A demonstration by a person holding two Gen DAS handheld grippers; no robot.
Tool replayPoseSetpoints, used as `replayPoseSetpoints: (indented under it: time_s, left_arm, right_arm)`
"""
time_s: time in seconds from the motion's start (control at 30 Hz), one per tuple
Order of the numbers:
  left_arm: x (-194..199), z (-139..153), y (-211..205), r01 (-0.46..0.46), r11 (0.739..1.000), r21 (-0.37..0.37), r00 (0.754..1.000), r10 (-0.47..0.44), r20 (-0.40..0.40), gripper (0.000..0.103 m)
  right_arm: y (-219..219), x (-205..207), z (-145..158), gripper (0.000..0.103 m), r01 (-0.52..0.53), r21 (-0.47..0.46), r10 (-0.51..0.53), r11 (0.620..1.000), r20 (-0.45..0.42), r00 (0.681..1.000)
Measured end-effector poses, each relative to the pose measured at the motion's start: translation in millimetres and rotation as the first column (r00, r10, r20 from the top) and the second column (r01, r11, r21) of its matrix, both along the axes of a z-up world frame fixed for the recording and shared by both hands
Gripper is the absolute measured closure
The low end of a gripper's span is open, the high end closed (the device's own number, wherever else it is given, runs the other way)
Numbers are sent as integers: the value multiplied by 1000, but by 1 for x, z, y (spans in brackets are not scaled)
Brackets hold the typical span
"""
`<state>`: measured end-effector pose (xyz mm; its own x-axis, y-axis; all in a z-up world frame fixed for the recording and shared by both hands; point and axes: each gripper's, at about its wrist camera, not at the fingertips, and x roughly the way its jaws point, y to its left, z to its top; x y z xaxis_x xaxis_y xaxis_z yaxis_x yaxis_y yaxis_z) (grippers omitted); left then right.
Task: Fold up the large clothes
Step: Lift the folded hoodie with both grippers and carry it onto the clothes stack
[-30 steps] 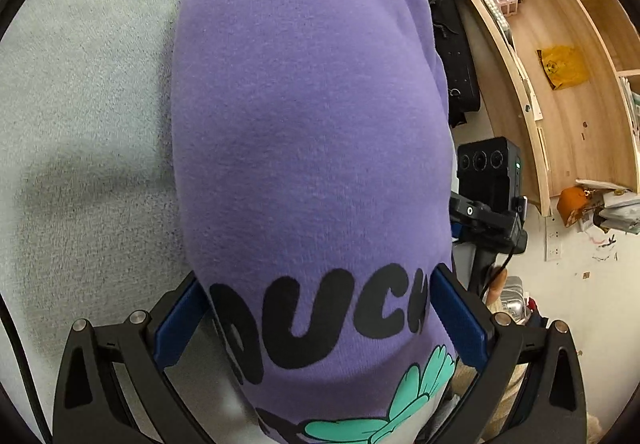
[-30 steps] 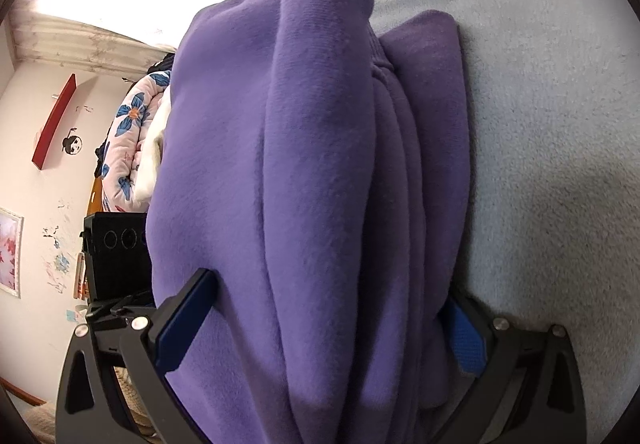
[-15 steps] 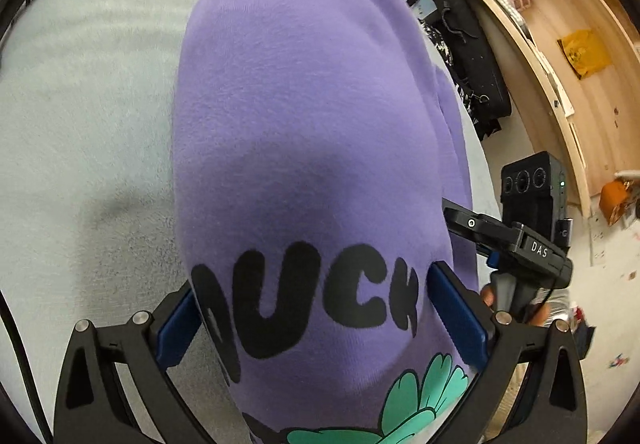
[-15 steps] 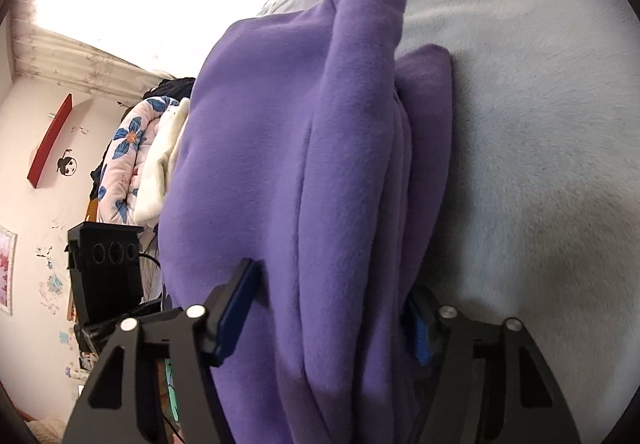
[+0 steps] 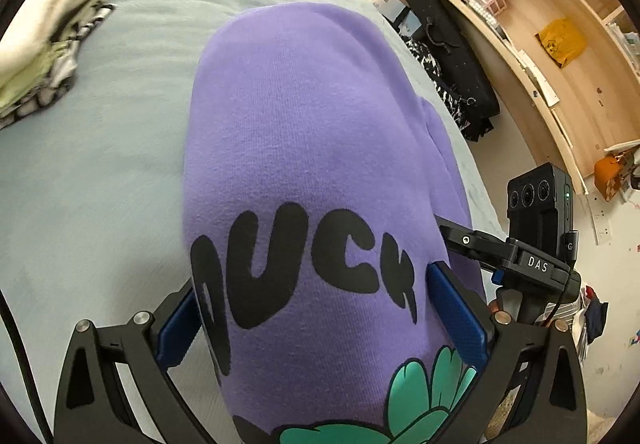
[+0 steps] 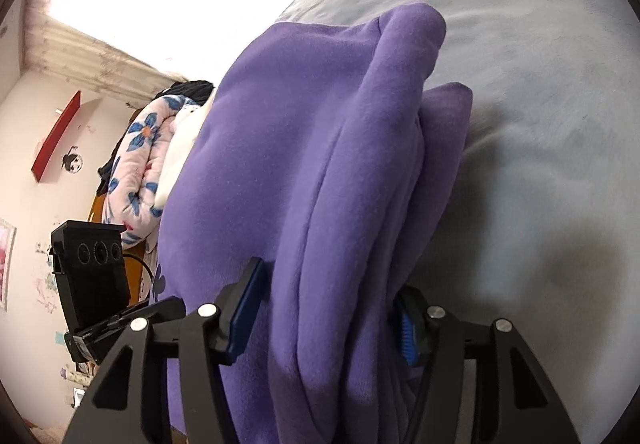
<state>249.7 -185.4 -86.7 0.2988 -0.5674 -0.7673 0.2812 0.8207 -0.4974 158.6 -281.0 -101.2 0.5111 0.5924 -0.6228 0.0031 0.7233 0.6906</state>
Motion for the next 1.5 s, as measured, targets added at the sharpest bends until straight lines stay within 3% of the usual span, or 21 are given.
replayPoseSetpoints:
  time_s: [0.23, 0.43, 0.73, 0.9, 1.1, 1.33, 1.5]
  left_arm:
    - [-52, 30, 64, -49, 999, -3, 998, 49, 34, 1]
    - [-99, 51, 156, -105, 994, -23, 993, 106, 53, 1]
    - [-90, 99, 258, -182, 982, -45, 978, 185, 98, 1]
    - [-43, 139, 311, -201, 979, -32, 968, 204, 149, 1]
    - [51, 171, 364, -210, 977, -30, 959, 212, 188, 1]
    - [162, 170, 396, -214, 977, -12, 953, 212, 217, 1]
    - [222, 144, 413, -210, 977, 19, 955, 201, 216, 1]
  right_arm:
    - [68, -27, 27, 46, -71, -10, 71, 997, 42, 997]
    - [131, -36, 47, 46, -134, -26, 136, 991, 60, 989]
    - [223, 1, 90, 46, -215, -38, 218, 976, 126, 968]
    - [262, 54, 118, 46, -234, -37, 237, 971, 178, 955]
    - [298, 139, 135, 46, -232, -38, 235, 972, 232, 944]
    - [325, 238, 120, 46, -198, -7, 192, 980, 270, 943]
    - [332, 292, 84, 46, -169, 51, 150, 984, 258, 954]
